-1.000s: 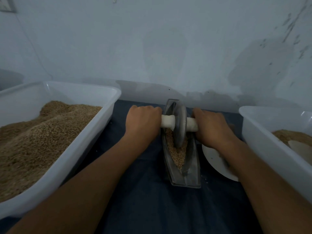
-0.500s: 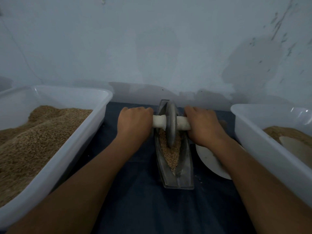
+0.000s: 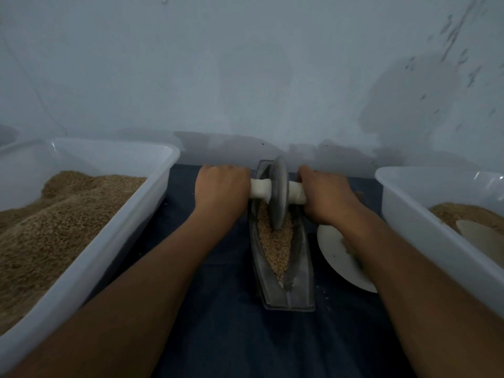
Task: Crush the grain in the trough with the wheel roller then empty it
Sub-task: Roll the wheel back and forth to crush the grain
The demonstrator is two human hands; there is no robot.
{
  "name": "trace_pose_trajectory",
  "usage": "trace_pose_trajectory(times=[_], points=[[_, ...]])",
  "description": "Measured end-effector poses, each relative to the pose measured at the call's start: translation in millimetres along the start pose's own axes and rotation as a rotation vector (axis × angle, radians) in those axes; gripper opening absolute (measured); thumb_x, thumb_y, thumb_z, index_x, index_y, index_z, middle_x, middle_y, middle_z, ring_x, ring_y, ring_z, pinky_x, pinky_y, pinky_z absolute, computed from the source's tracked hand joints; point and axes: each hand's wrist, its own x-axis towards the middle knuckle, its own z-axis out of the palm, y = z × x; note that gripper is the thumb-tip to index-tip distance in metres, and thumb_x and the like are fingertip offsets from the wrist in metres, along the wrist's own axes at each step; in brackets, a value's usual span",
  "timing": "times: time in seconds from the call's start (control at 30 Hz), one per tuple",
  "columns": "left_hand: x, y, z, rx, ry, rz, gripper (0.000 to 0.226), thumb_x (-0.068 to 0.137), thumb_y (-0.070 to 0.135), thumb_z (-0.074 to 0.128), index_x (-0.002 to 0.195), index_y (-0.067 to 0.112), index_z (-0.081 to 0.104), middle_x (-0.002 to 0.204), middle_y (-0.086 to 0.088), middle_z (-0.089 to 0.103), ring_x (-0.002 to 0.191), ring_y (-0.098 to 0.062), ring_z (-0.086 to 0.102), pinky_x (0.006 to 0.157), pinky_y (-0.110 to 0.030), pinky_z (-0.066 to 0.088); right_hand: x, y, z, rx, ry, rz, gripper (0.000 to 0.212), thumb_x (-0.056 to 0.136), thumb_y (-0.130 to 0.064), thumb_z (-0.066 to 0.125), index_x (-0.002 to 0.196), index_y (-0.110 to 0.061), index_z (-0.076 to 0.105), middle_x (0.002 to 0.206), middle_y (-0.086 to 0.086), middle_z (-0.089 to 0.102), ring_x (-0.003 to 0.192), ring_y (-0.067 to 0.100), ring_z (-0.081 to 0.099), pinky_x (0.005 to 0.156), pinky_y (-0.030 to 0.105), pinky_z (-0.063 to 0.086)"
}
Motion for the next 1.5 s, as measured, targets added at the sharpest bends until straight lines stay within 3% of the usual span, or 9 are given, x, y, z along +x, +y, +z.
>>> trace_pose_trajectory(times=[0.33,0.53,0.77,0.97,1.27,1.4,1.5], points=[[13.3,-2.2,7.5,0.0,-0.003,-0.002,0.01,0.088,0.025,0.063,0.098,0.025,0.061,0.089,0.002,0.067,0.079,-0.021,0.064,0.064,-0.031,0.033,20.0,3.9,-2.1,0.022,-0.094,-0.001,0.039,0.083,-0.025,0.07,0.113,-0.016,0.047,0.106,0.01,0.062,0.094,0.031,0.059,0.065,0.034,0.035],[15.5,-4.2,13.5,-0.024,-0.011,-0.015,0.009,0.088,0.021,0.061,0.097,0.024,0.061,0.088,0.0,0.066,0.078,-0.022,0.064,0.063,-0.031,0.034,33.5,3.7,-4.5,-0.04,-0.133,0.012,0.04,0.081,-0.027,0.07,0.113,-0.019,0.048,0.105,0.008,0.061,0.08,0.024,0.049,0.065,0.034,0.036],[22.8,3.7,5.8,0.034,0.053,0.028,0.004,0.091,0.02,0.057,0.094,0.023,0.057,0.083,0.002,0.061,0.073,-0.021,0.059,0.067,-0.033,0.033,28.2,11.0,1.9,0.066,-0.171,0.038,0.038,0.084,-0.026,0.07,0.116,-0.016,0.051,0.111,0.011,0.063,0.098,0.031,0.06,0.067,0.033,0.04],[17.6,5.3,2.0,0.029,0.079,0.036,0.003,0.092,0.019,0.056,0.092,0.021,0.054,0.081,0.001,0.057,0.071,-0.021,0.057,0.069,-0.034,0.037,21.3,9.6,8.1,0.046,-0.079,0.046,0.038,0.084,-0.031,0.07,0.113,-0.017,0.051,0.11,0.01,0.065,0.097,0.032,0.062,0.067,0.032,0.037],[8.0,3.8,-1.2,0.016,0.069,0.028,0.006,0.091,0.019,0.057,0.093,0.021,0.052,0.075,0.002,0.042,0.065,-0.018,0.041,0.067,-0.033,0.029,5.2,3.1,7.5,0.022,0.008,0.043,0.032,0.085,-0.025,0.069,0.11,-0.015,0.051,0.103,0.009,0.065,0.092,0.031,0.063,0.064,0.033,0.035],[-3.0,5.3,-5.3,0.017,0.095,0.005,0.009,0.089,0.015,0.056,0.09,0.021,0.048,0.075,0.002,0.044,0.065,-0.017,0.038,0.067,-0.032,0.028,-5.4,0.4,7.2,0.02,0.016,0.049,0.032,0.085,-0.025,0.068,0.11,-0.016,0.049,0.104,0.007,0.065,0.094,0.03,0.062,0.065,0.034,0.033],[-14.4,5.9,-9.0,-0.002,0.094,0.006,0.019,0.088,0.016,0.058,0.087,0.022,0.041,0.083,0.001,0.056,0.068,-0.018,0.047,0.069,-0.032,0.028,-15.0,-1.7,4.6,0.034,0.015,0.045,0.035,0.083,-0.026,0.07,0.109,-0.017,0.048,0.104,0.006,0.064,0.094,0.029,0.061,0.067,0.034,0.033]])
